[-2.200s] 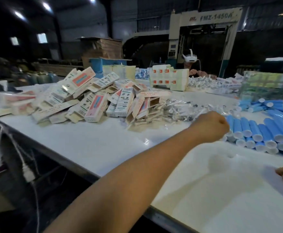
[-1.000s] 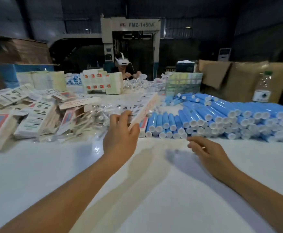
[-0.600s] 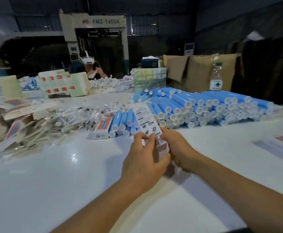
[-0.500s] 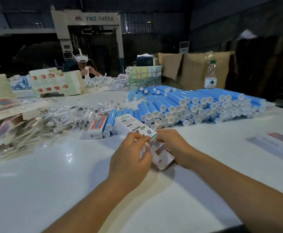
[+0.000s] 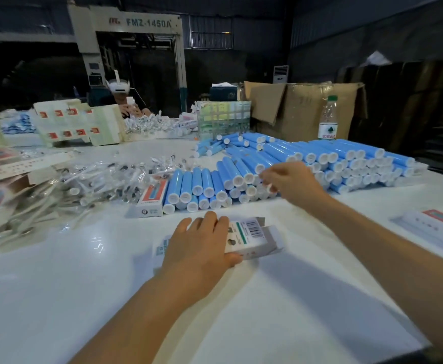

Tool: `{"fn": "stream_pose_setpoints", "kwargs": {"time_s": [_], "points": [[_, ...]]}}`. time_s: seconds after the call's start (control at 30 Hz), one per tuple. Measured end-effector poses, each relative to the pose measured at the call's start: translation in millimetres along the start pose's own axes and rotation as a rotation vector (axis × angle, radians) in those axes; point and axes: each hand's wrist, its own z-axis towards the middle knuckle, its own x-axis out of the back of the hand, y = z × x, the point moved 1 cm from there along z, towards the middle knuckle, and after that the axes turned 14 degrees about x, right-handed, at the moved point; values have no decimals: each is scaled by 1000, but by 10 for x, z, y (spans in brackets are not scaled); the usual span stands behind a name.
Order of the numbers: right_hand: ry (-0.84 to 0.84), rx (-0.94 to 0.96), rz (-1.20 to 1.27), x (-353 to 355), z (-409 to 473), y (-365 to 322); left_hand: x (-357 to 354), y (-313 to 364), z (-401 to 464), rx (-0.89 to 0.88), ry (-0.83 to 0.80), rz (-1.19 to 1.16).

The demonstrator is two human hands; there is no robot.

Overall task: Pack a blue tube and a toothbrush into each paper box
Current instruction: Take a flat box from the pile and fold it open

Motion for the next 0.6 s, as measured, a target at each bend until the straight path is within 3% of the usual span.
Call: {"fn": "stream_pose_setpoints", "kwargs": {"time_s": [0.07, 0.1, 0.33, 0.43, 0.6], "points": [[148, 56, -211, 142, 370, 41, -39, 30, 19, 10, -8, -25], [146, 65, -331, 190, 551, 66, -58, 48, 27, 7, -9, -29], [-240, -118, -921, 4, 1239, 362, -165, 117, 75, -42, -8, 14], [-288, -103, -1032, -82, 1341, 346, -186, 137, 94, -51, 16, 25], [-324, -152, -942, -19, 1407, 284, -202, 146, 104, -60, 47, 41]]}}
